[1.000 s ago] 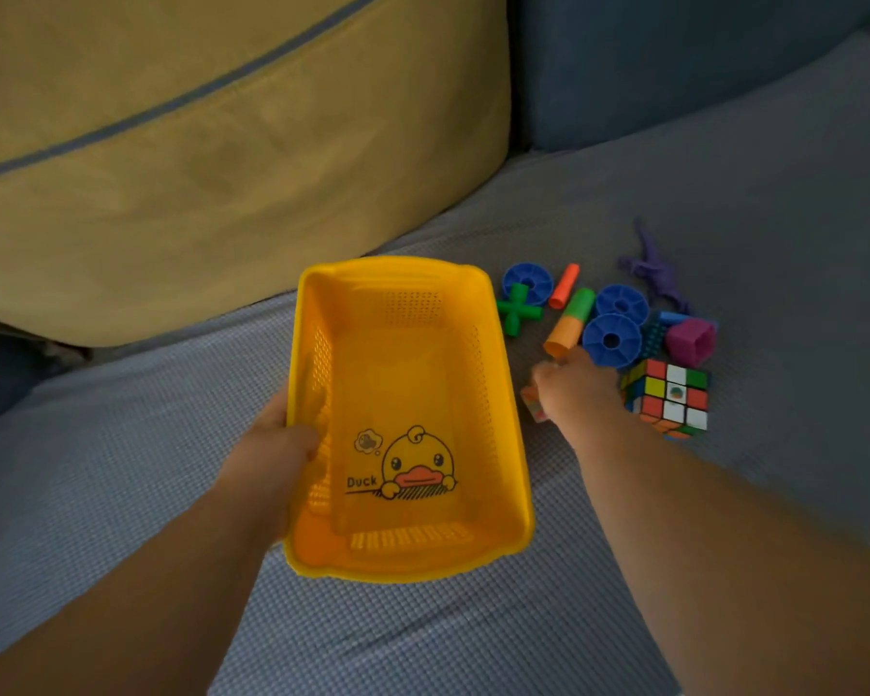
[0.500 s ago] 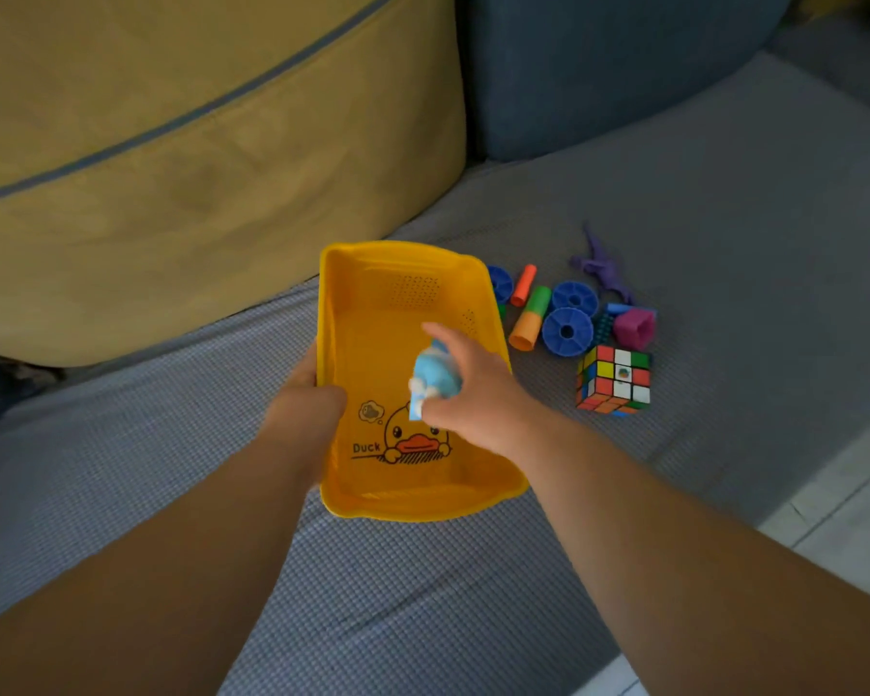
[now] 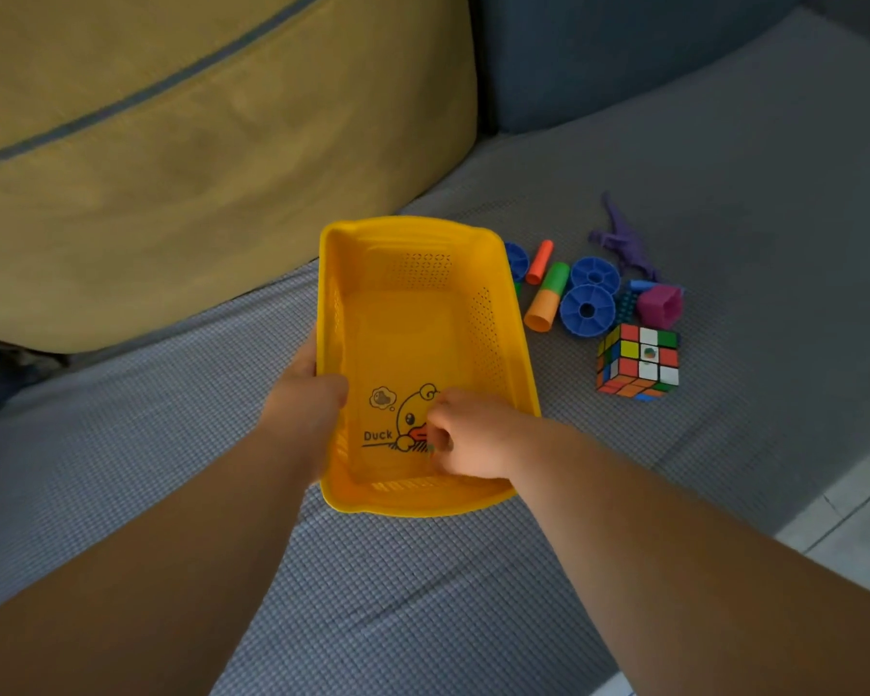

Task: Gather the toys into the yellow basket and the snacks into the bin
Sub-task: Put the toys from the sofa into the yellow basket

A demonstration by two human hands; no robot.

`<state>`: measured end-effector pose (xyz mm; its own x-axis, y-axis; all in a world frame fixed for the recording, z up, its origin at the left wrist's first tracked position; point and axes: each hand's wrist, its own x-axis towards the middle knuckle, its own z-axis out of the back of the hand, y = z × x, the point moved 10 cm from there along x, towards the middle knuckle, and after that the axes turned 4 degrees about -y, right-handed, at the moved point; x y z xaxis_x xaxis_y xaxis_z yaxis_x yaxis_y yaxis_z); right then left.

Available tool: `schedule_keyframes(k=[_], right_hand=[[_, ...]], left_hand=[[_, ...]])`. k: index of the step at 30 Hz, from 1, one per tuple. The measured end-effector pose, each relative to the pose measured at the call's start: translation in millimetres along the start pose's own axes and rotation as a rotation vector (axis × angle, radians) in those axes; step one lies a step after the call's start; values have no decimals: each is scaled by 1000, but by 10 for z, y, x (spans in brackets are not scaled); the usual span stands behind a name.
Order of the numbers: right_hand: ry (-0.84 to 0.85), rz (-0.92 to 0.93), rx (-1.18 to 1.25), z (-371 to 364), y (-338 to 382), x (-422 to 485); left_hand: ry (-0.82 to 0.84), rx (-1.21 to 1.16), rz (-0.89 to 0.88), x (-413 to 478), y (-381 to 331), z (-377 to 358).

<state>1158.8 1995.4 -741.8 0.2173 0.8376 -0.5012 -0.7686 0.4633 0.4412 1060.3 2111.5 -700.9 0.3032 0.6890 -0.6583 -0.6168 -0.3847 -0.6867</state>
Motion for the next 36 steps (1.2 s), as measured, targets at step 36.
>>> schedule_keyframes(k=[36], right_hand=[[-1113, -337, 142, 1604, -504, -1069]], left_hand=[[67, -219, -29, -196, -168, -766]])
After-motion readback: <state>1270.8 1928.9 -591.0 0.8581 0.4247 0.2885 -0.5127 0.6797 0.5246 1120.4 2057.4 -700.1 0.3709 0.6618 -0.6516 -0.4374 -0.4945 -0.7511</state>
